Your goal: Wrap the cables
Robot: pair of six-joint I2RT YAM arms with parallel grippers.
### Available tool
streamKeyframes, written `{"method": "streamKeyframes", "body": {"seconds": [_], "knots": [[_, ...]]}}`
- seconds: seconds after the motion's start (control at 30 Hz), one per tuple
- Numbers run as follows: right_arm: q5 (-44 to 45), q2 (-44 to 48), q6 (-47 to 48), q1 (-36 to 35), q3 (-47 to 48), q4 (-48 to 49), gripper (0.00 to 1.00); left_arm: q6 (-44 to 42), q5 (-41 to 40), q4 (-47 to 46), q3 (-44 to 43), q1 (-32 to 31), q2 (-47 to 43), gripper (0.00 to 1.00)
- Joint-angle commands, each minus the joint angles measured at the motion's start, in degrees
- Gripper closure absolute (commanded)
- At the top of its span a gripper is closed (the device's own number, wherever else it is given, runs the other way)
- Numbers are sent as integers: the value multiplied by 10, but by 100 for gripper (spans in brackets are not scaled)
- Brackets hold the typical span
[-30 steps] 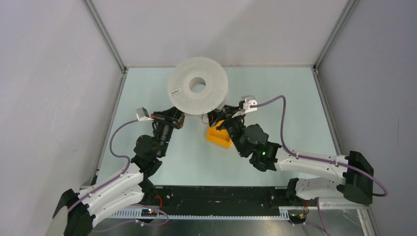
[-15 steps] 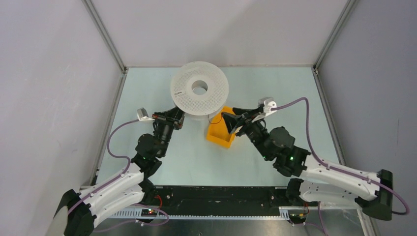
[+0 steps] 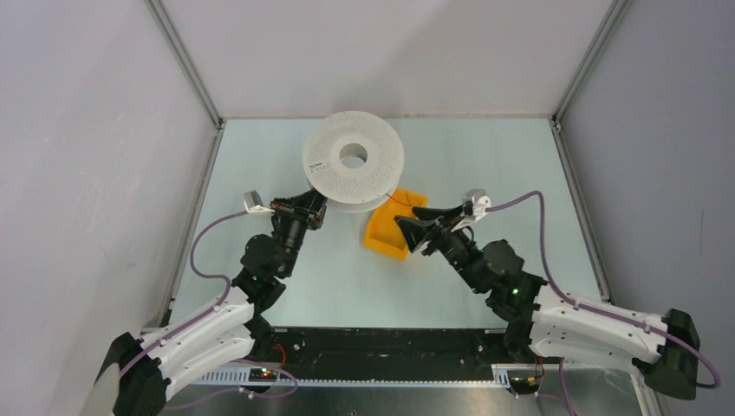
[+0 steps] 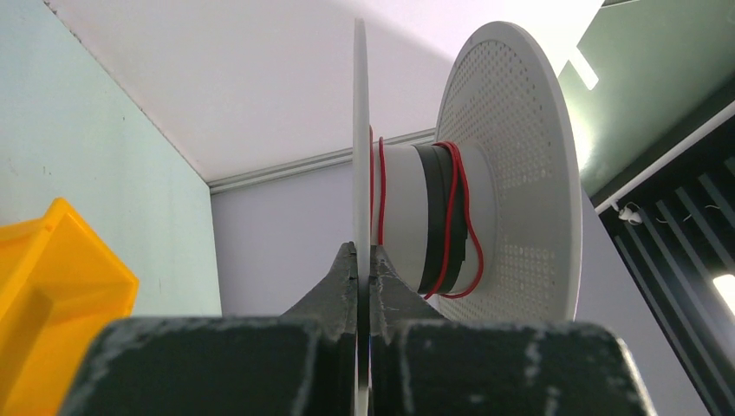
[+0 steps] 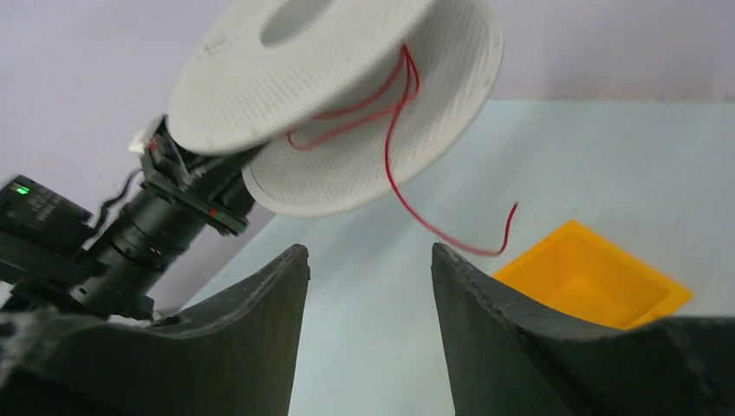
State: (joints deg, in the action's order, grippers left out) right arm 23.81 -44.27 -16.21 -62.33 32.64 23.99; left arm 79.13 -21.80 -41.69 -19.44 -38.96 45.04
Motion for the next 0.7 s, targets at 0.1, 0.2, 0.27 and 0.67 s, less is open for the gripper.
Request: {"method": "streamKeyframes", "body": {"seconds": [0.1,0.2,0.27,0.67], "knots": [[-5,-42,133,-16,-36,152,41,20,-1,-38,-33,3,-17,100],[-33,-9,274,-4,-36,100,41,8,-2,-21,-38,4,-26,100],[-61,27,300,9,-34,57,41,4,-3,-14,-40,3,-31,100],[-337,38,349,136,79,-200,43,3,17,7,-57,3,-22,100]]}}
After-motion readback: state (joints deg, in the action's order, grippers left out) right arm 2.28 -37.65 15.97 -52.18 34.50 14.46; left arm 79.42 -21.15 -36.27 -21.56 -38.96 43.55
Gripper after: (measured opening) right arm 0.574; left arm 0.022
